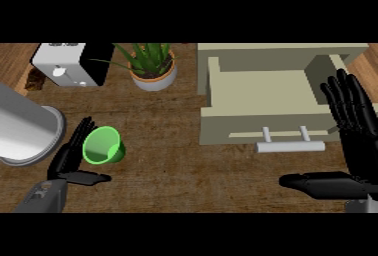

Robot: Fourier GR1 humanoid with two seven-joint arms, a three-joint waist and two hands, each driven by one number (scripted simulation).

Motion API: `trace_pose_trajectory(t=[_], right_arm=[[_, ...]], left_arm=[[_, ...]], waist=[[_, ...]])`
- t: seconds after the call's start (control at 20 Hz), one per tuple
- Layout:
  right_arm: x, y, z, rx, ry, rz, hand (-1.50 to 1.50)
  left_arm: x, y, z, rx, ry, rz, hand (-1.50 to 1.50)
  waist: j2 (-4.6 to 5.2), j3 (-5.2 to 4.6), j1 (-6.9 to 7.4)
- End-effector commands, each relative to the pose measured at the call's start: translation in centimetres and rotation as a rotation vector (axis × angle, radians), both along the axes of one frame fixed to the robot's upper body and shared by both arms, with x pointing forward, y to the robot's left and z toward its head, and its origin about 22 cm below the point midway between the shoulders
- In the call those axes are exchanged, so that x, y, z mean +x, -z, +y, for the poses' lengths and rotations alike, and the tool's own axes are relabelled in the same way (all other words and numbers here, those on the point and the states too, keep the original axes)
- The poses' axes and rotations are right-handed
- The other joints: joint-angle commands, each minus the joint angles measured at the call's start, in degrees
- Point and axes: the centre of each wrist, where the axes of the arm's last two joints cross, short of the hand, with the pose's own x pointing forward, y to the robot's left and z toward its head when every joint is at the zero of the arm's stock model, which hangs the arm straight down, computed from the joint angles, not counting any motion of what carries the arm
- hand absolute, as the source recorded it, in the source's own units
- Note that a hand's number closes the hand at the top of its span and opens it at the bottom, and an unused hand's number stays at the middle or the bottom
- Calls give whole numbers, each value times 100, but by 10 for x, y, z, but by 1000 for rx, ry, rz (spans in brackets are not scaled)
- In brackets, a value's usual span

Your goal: Pick up the cup, place it into the drawer and close the drawer

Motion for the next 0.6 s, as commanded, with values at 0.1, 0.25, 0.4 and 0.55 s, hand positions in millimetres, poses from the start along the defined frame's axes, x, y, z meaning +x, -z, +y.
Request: trace_pose_trajectory(t=[0.1,0.25,0.4,0.55], right_arm=[[-10,8,-8,0,-2,-29,-150],[2,1,3,-9,-11,1,-150],[3,-9,1,9,-23,-4,-150],[7,3,-3,9,-22,1,-150]], left_arm=[[-5,8,-6,-89,41,-83,-150],[1,2,-2,-107,69,-74,-150],[2,-1,4,-125,77,-76,-150],[13,5,-31,-186,119,-68,-150]], waist=[[16,-5,-74],[14,-5,-17],[16,-7,-34],[25,-5,-27]])
